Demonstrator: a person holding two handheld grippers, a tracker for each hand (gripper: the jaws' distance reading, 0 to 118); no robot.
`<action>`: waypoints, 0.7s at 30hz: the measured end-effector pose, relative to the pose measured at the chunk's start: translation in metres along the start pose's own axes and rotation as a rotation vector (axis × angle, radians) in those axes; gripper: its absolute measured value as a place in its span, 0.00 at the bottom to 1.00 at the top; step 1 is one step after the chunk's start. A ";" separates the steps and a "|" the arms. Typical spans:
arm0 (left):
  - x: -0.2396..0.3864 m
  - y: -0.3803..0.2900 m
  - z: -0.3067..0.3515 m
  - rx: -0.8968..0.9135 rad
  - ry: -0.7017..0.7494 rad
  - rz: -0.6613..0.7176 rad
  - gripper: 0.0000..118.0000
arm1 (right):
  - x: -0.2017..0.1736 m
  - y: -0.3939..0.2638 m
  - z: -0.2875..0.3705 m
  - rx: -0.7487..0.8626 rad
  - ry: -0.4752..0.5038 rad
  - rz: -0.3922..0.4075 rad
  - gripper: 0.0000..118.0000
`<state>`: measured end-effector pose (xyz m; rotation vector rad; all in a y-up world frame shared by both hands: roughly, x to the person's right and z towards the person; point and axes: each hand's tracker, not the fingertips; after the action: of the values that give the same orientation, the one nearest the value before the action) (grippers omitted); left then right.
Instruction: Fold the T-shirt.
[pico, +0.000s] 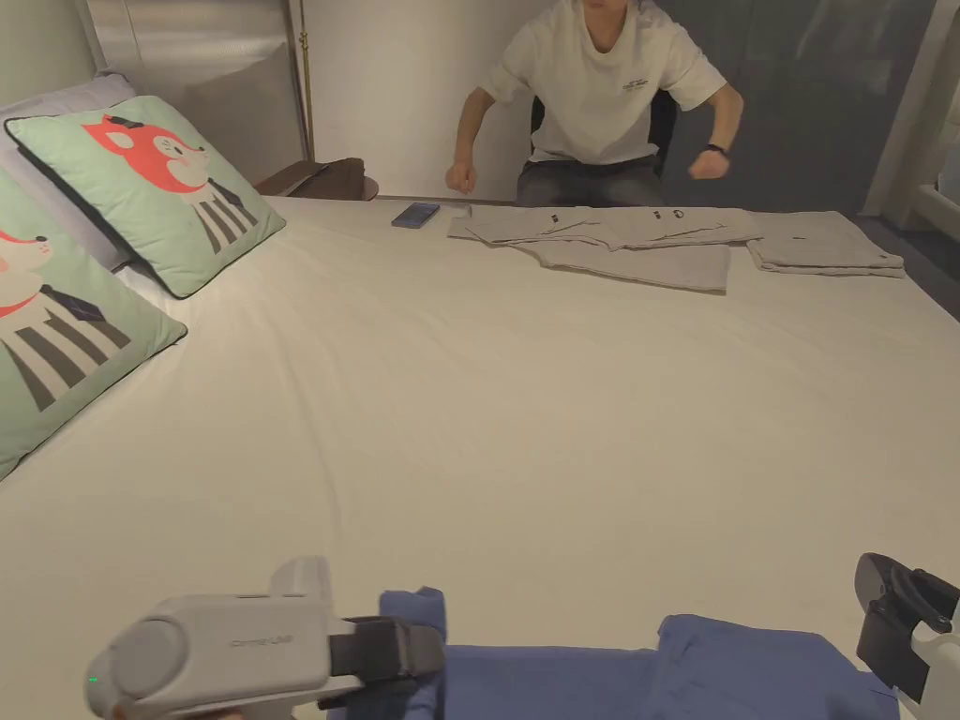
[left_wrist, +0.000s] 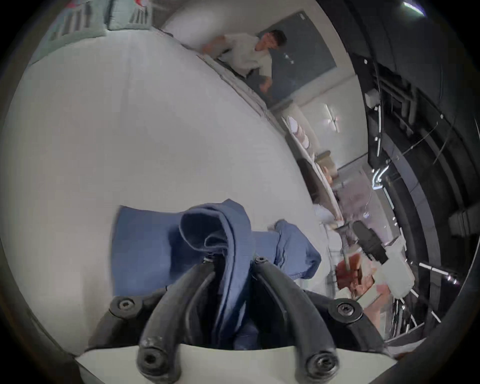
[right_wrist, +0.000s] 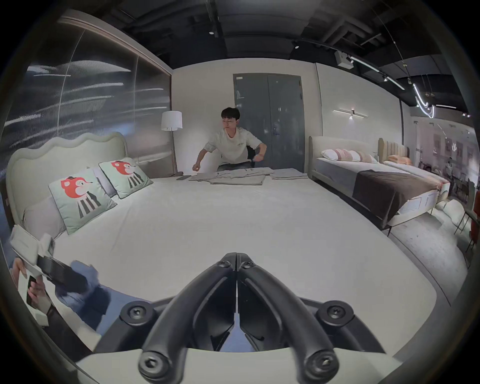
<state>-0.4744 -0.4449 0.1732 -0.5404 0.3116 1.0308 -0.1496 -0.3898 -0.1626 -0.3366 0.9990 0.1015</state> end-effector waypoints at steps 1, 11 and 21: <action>0.005 -0.002 -0.016 -0.023 0.018 -0.007 0.06 | 0.004 -0.001 0.002 0.003 -0.008 -0.002 0.00; 0.058 -0.037 -0.086 -0.054 0.101 -0.024 0.67 | 0.024 0.003 0.034 0.019 -0.061 -0.039 0.00; 0.068 -0.052 -0.039 0.324 0.474 -0.271 0.13 | 0.028 -0.002 0.037 0.011 -0.050 -0.075 0.00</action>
<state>-0.3956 -0.4390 0.1222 -0.5105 0.7880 0.5640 -0.1037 -0.3818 -0.1673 -0.3592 0.9364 0.0356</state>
